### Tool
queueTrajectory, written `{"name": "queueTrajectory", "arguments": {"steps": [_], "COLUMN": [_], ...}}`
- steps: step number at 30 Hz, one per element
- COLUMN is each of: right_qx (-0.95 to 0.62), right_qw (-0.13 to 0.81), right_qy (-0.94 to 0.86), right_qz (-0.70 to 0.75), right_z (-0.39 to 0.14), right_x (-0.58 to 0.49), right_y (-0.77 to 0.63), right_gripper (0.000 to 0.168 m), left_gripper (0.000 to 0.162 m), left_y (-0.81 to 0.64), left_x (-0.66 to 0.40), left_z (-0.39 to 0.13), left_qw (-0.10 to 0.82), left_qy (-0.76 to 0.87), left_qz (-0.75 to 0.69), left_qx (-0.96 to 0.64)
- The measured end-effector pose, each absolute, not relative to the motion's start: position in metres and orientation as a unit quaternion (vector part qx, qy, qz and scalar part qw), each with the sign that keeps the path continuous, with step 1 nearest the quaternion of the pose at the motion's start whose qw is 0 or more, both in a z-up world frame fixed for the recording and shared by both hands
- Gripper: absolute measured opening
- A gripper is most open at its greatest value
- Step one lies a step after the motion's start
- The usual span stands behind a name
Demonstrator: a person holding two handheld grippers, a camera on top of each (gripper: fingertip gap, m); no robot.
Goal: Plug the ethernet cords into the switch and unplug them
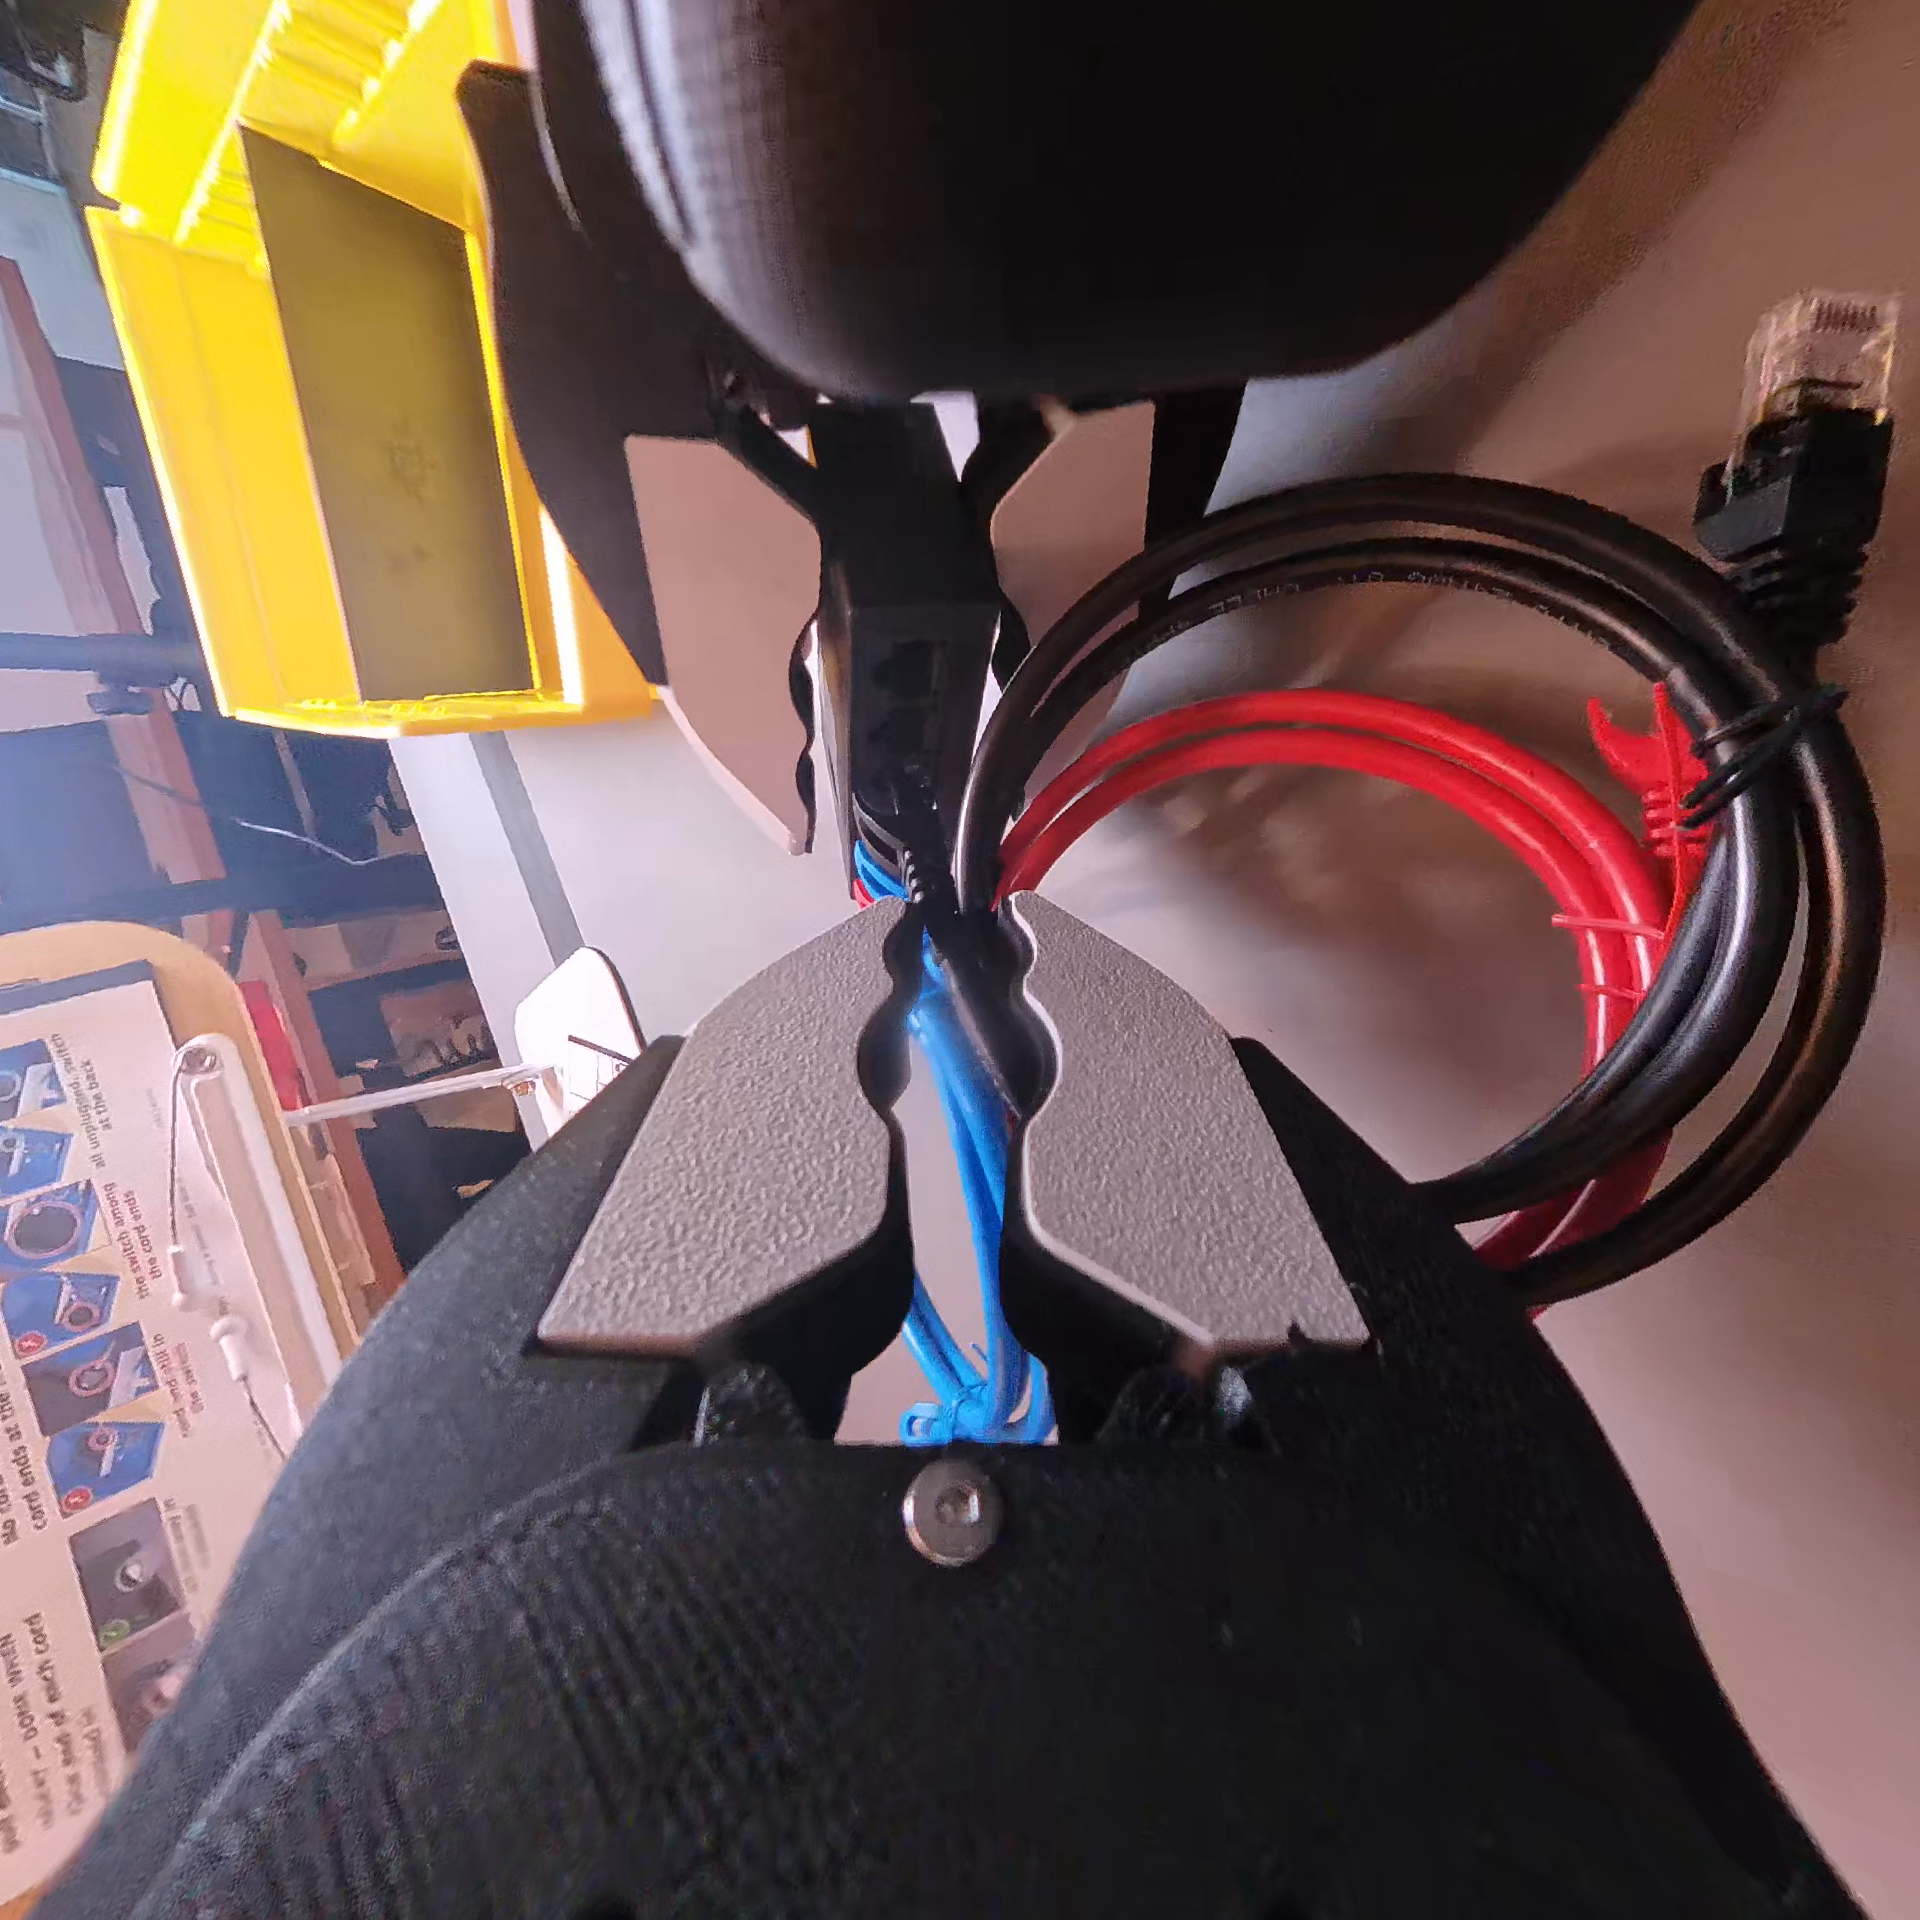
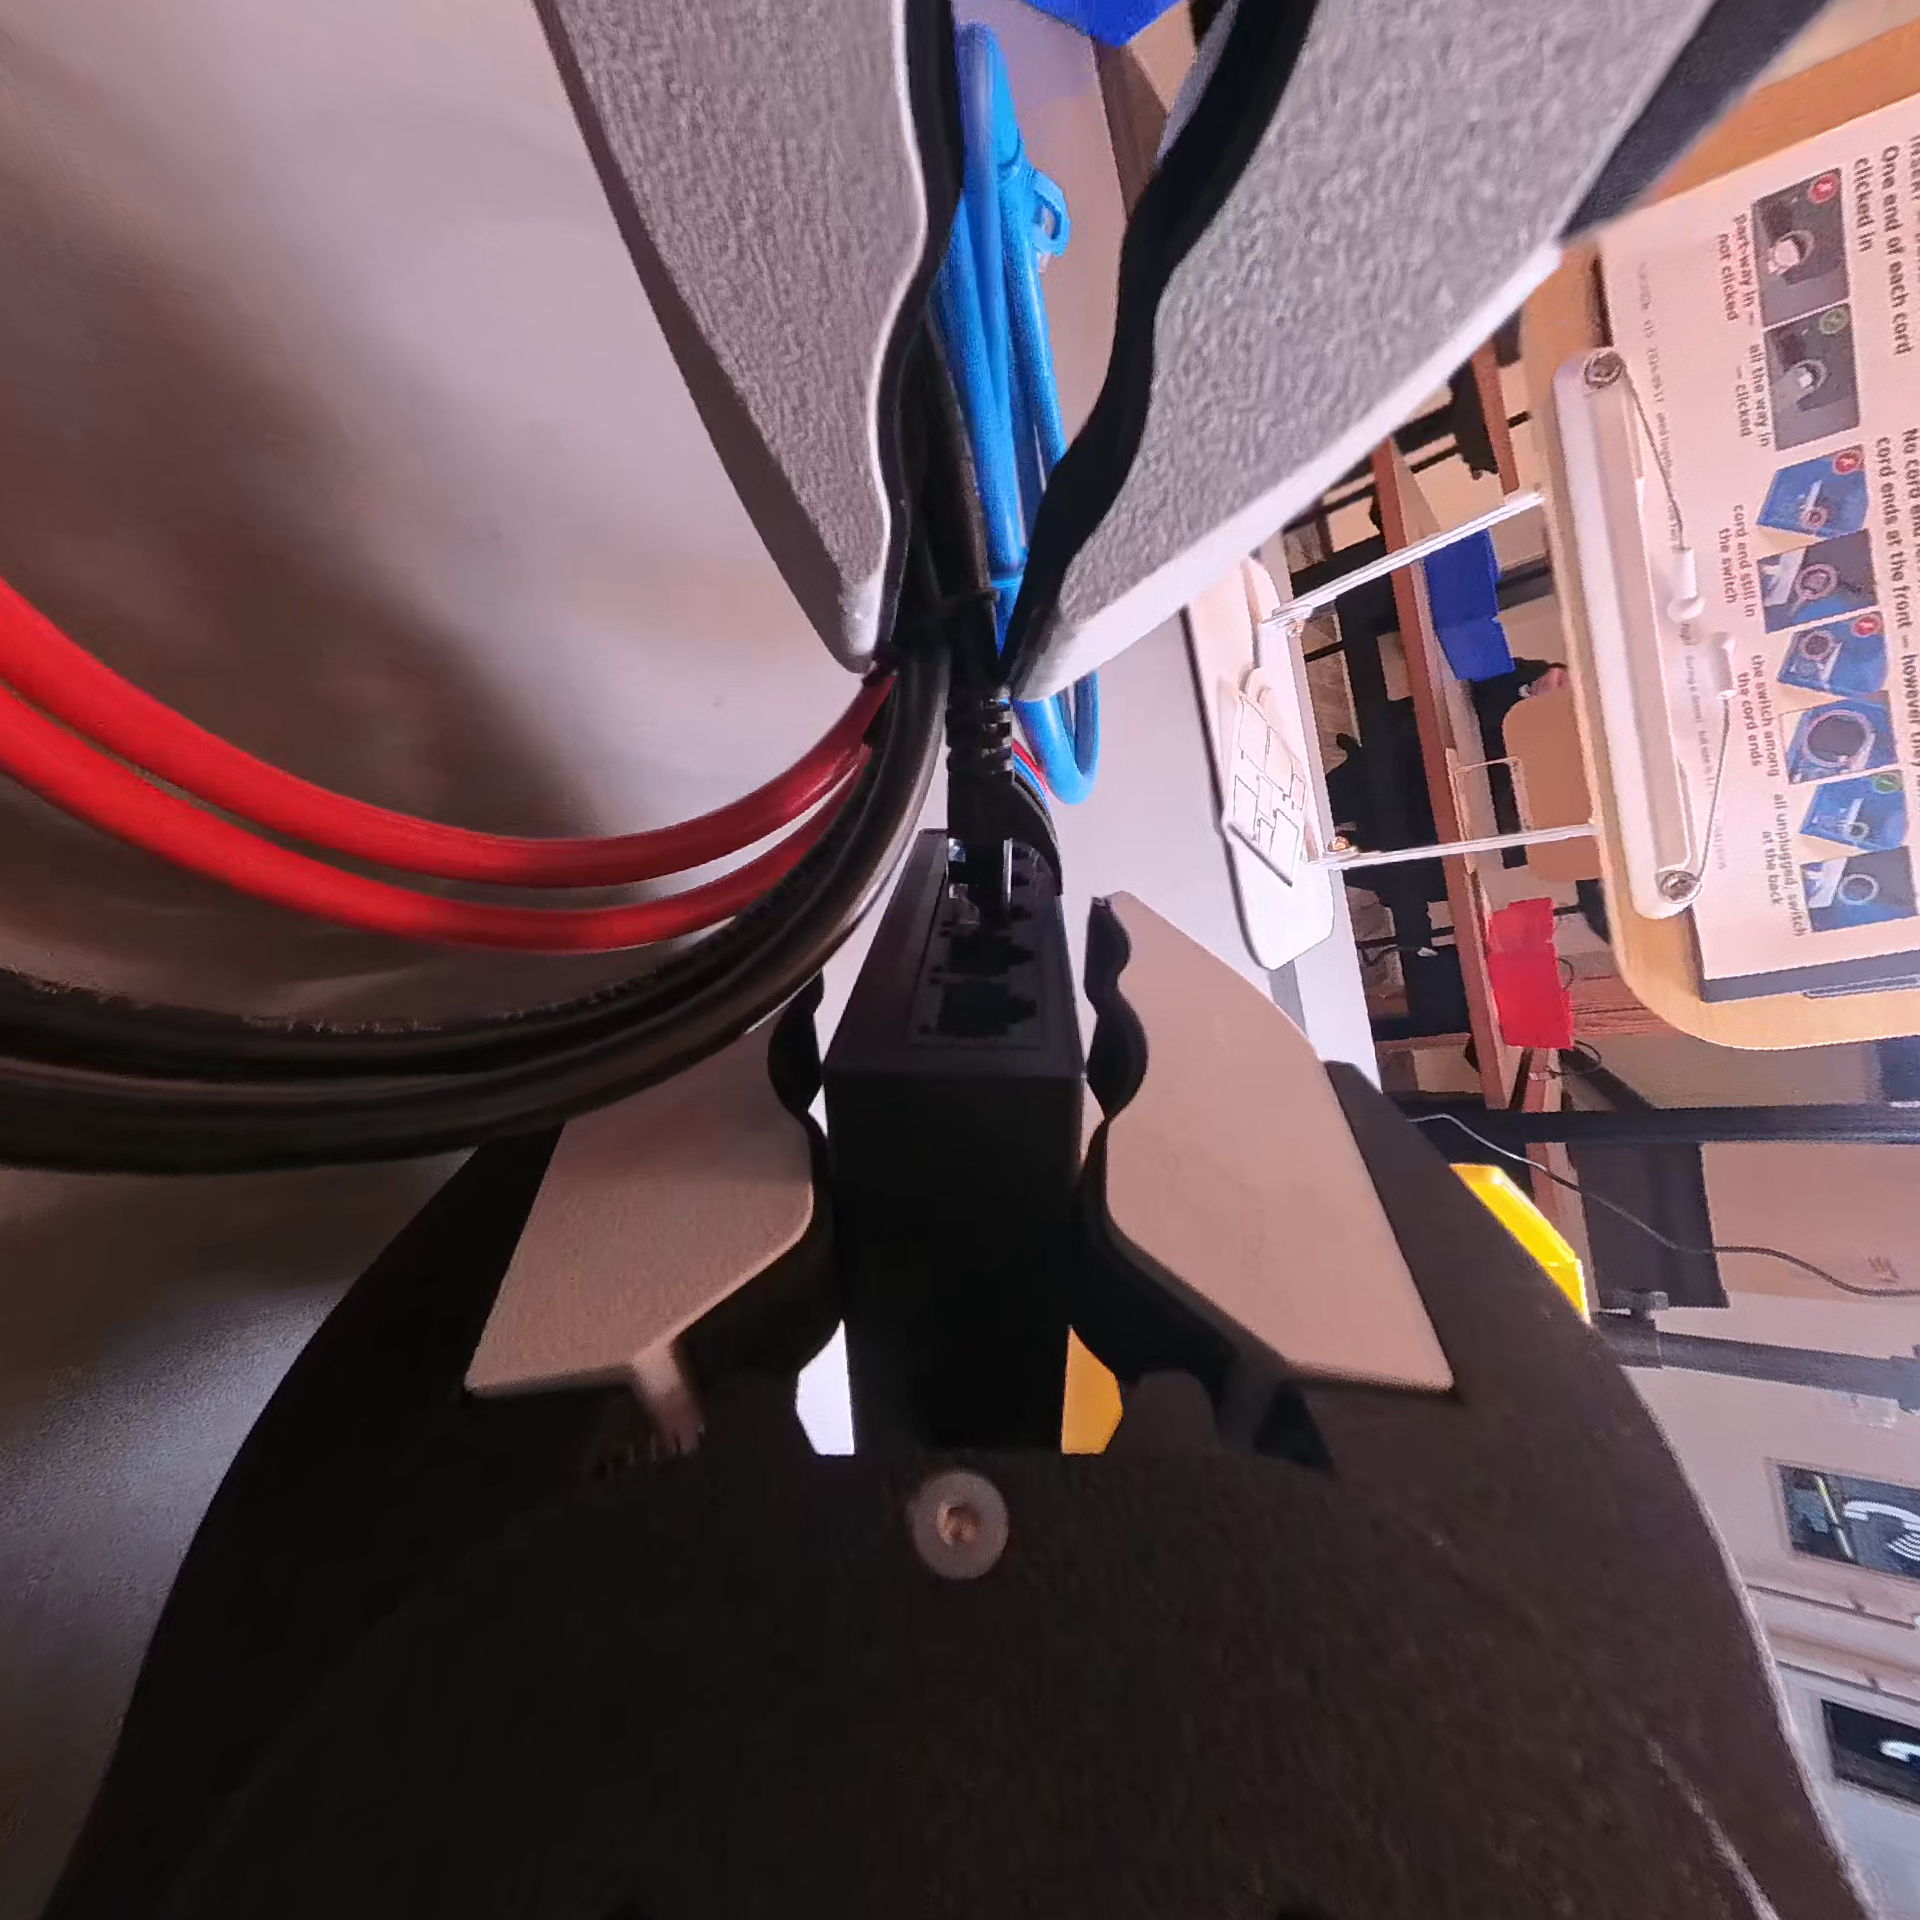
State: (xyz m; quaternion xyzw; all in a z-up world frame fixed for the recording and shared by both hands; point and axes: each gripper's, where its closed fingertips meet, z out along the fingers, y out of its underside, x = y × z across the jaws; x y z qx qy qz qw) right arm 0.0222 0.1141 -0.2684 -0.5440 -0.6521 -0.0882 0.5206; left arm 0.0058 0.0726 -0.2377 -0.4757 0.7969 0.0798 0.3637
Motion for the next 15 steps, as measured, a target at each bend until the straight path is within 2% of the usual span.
{"name": "queueTrajectory", "arguments": {"steps": [1,2,9,13,15], "right_qx": [-0.542,-0.537,-0.489,-0.418,-0.390], "right_qw": [0.527,0.532,0.563,0.614,0.637], "right_qy": [-0.648,-0.648,-0.648,-0.636,-0.624], "right_qz": [-0.088,-0.095,-0.155,-0.211,-0.231], "right_z": [-0.264,-0.261,-0.251,-0.229,-0.216], "right_x": [0.021,0.021,0.024,0.029,0.032], "right_y": [0.115,0.116,0.123,0.124,0.124], "right_gripper": [0.050,0.051,0.051,0.050,0.051], "left_gripper": [0.014,0.025,0.031,0.035,0.048], "left_y": [0.072,0.074,0.077,0.082,0.087], "left_x": [0.004,0.003,-0.035,-0.071,-0.091], "left_z": [-0.233,-0.225,-0.178,-0.175,-0.179], "left_qw": [0.379,0.408,0.504,0.535,0.533], "left_qy": [0.787,0.767,0.603,0.460,0.350], "left_qz": [0.068,0.058,-0.079,-0.204,-0.304], "left_qx": [-0.483,-0.493,-0.613,-0.679,-0.708]}}
